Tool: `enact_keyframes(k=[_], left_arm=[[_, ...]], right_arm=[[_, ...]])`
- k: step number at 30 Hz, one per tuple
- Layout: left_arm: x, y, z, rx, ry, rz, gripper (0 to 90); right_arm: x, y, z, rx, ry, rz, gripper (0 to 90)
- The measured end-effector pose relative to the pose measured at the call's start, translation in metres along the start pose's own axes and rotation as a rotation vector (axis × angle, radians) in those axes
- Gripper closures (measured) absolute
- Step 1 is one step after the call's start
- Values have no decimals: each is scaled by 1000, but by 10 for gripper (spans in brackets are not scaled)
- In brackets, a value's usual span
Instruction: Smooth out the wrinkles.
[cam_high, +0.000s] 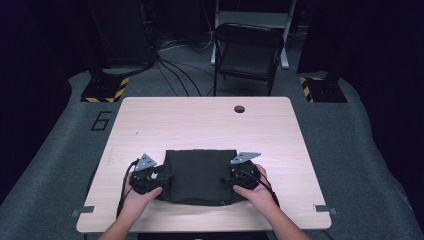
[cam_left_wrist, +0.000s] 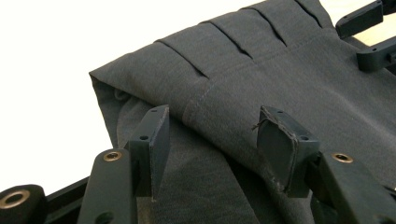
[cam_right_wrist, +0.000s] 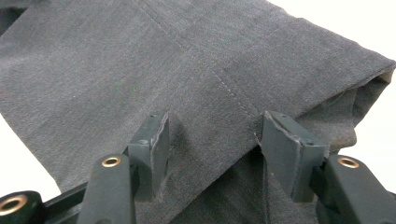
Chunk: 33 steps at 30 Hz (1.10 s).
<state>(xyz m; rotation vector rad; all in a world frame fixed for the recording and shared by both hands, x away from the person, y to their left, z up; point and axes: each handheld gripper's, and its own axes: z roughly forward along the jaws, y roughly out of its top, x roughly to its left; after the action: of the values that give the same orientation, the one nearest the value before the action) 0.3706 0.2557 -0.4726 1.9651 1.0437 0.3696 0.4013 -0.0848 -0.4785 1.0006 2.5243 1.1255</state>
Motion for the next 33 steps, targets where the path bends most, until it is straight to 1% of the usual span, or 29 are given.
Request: enact_keyframes(k=[1,2,3,4,5,6,7,9,10,11,14,15,17,18,22,27,28,29,30,33], left_arm=[[0,-1,1,-4,5,1,441],[1,-2,1,3,1,-2,441],[1,-2,1,5,0,-5,440],[2,-3,1,5,2,-5,440],[3,-4,1,1,6,-6,439],[4,-4,1,7,2,-11,439],[4,-4,1,2,5,-13,439],[5,-6,1,-1,16,-20,439],[6,-6,0,3,12,-16,438],[7,-6,0,11,12,-18,438],[10,-8,0,14,18,-26,437],[11,-9,0,11,23,-23,437],[12,-11,0,16,22,-24,437],[12,-11,-1,16,23,-27,435],[13,-12,-1,19,26,-17,433],[17,-13,-5,13,32,-24,431],[18,-13,-5,4,36,-25,430],[19,-13,-7,7,35,-25,429],[20,-13,-8,-2,41,-30,428],[25,-13,-12,-11,48,-47,425]], right_arm=[[0,0,0,3,4,2,422],[0,-1,1,0,1,5,422],[-1,-1,2,-7,1,-5,420],[-2,-1,2,-7,5,-4,420],[-2,-1,2,2,6,4,419],[-3,-2,2,4,7,0,417],[-3,-2,3,6,7,12,414],[-3,-3,4,6,5,13,408],[-5,-4,5,6,7,2,405],[-4,-4,5,8,6,8,404],[-5,-5,5,12,10,15,401],[-5,-5,5,12,11,21,400],[-4,-5,4,5,10,23,398],[-5,-6,3,6,10,16,398],[-4,-6,-1,3,17,30,397],[-8,-7,-9,-16,25,45,396],[-9,-7,-10,-21,26,46,396],[-9,-7,-13,-23,28,60,395],[-10,-7,-15,-28,28,54,396],[-12,-7,-21,-37,16,47,394]])
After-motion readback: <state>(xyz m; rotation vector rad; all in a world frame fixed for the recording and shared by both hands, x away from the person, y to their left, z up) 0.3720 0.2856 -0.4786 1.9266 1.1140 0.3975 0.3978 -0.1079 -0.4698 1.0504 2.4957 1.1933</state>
